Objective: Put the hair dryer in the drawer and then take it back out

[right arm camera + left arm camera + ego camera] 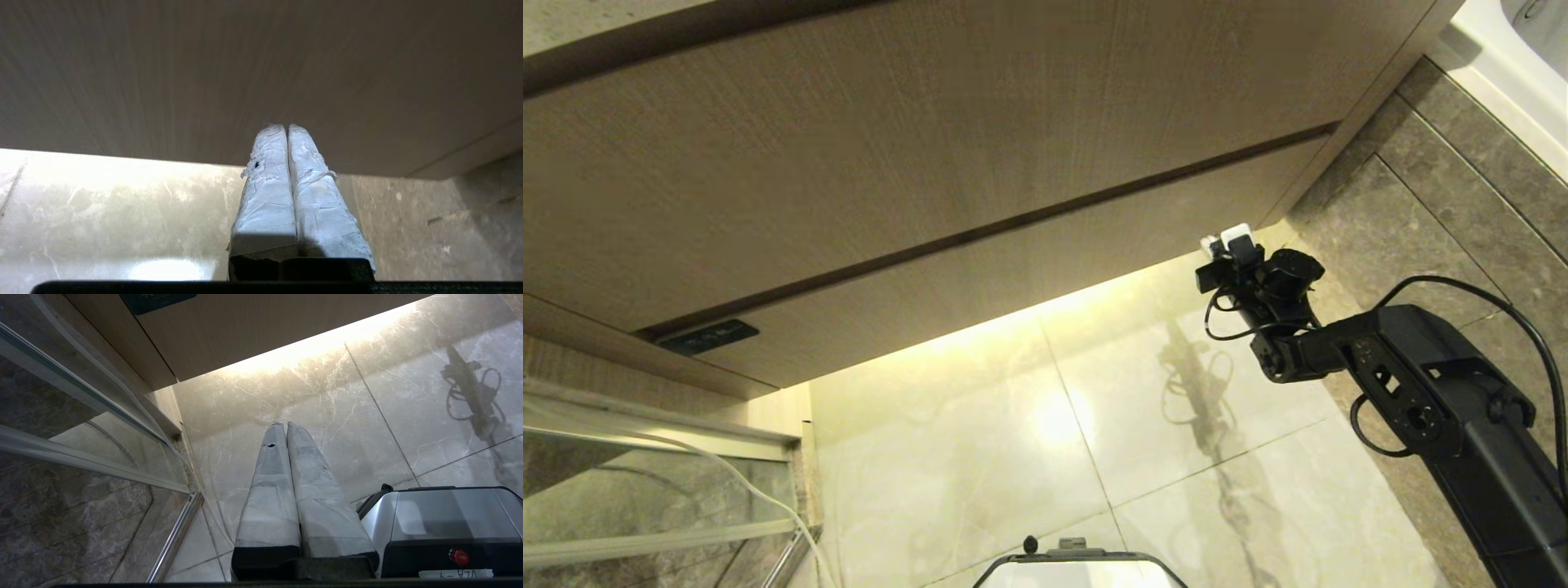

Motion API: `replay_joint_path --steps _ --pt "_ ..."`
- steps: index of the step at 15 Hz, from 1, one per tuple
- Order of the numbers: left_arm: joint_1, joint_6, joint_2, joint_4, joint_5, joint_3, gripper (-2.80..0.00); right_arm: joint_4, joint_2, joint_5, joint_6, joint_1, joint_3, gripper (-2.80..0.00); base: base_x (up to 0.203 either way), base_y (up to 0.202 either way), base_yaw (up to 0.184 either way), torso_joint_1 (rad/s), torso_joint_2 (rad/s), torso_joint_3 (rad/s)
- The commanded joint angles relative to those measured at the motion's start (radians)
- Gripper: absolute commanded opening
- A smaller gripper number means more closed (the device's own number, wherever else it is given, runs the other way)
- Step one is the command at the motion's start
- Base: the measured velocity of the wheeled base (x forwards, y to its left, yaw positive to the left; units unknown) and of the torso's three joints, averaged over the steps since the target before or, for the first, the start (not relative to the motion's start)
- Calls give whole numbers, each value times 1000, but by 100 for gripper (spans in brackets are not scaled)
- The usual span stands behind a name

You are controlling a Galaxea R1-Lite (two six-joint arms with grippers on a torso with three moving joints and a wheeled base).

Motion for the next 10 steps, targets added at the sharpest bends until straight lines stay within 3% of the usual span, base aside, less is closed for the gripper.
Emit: replay_joint_path --steps 1,5,10 --pt "0 0 0 0 1 0 -280 3 2 -6 -1 2 2 -280 0 0 0 0 0 0" --pt "0 0 0 0 0 0 -280 272 -140 -51 -3 0 83 -280 0 0 0 0 0 0" --pt "0 0 0 0 0 0 -280 744 -572 -153 68 -2 421 -280 0 0 0 0 0 0"
